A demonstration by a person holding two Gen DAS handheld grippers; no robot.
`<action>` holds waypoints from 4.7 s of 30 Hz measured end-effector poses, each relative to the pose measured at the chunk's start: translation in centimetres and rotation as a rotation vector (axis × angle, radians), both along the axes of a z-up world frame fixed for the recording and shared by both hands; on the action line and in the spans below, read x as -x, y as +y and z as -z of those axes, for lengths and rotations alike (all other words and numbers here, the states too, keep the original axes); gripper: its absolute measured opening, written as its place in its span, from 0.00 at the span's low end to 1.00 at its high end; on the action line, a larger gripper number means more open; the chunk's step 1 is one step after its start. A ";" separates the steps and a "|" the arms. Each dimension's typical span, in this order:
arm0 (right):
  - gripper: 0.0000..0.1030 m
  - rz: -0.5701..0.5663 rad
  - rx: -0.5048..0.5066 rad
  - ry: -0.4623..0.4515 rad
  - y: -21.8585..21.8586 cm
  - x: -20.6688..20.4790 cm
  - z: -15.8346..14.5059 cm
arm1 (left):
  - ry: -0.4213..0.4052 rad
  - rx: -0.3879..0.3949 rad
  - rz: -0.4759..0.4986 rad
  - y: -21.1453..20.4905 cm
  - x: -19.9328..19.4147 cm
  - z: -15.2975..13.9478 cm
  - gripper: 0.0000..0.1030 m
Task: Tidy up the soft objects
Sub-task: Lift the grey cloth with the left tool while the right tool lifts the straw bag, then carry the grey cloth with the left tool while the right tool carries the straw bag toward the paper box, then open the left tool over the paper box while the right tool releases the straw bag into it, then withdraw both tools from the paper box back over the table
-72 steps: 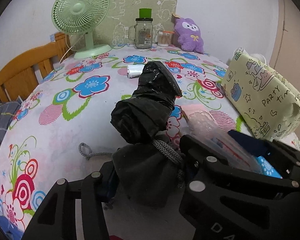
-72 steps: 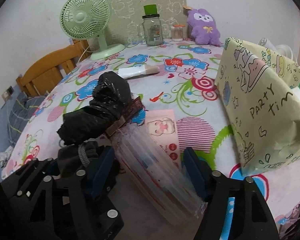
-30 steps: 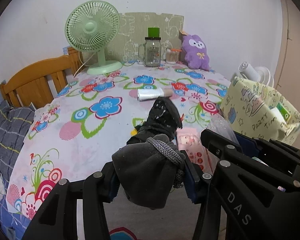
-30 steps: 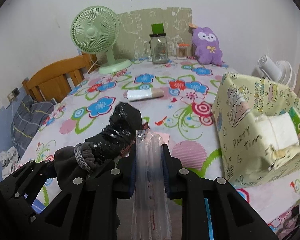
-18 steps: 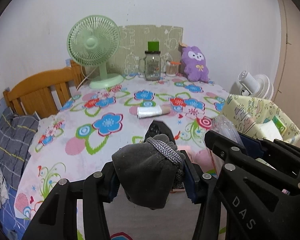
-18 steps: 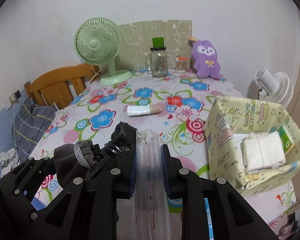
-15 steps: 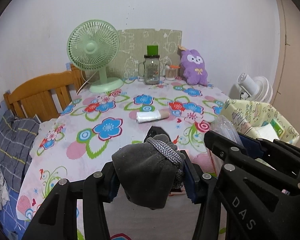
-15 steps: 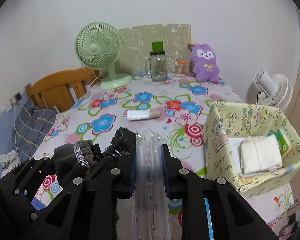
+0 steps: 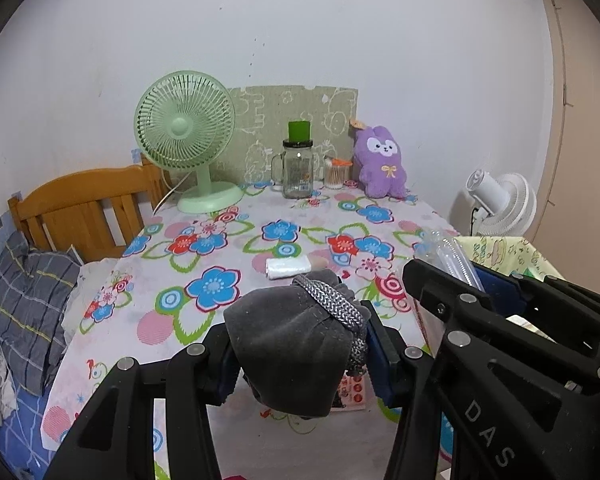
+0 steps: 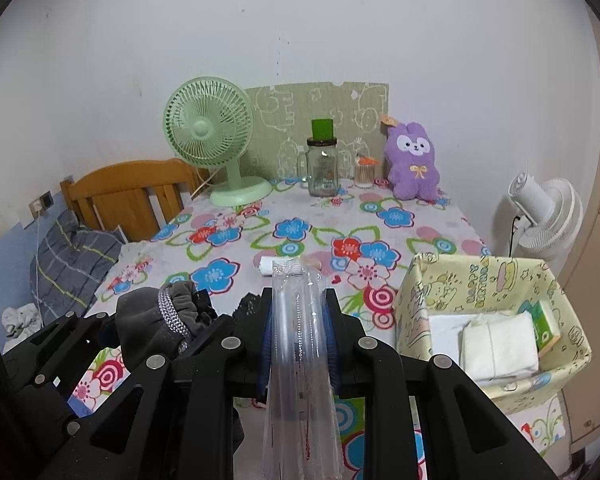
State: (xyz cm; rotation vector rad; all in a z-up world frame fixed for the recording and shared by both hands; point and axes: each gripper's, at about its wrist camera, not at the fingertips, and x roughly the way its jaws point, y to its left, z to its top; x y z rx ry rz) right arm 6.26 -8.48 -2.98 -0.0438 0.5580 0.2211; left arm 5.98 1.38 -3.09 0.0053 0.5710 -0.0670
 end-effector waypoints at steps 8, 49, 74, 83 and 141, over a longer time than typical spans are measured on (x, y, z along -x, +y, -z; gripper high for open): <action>0.24 0.002 0.000 -0.025 -0.7 0.2 -1.3 | -0.027 0.000 0.009 -0.8 0.0 -1.2 0.52; 0.24 0.163 -0.004 -0.036 -10.1 -2.2 -2.2 | -0.003 0.043 0.163 -10.4 -4.3 -1.1 0.52; 0.25 0.256 -0.006 0.018 -16.2 -4.3 0.2 | 0.077 0.011 0.235 -16.7 -6.8 1.4 0.52; 0.25 0.269 -0.021 0.062 -18.1 -5.1 1.4 | 0.129 -0.016 0.261 -18.6 -7.7 2.7 0.53; 0.87 0.271 -0.019 0.008 -14.9 -2.0 -1.5 | 0.036 -0.036 0.267 -14.6 -3.9 -1.0 1.00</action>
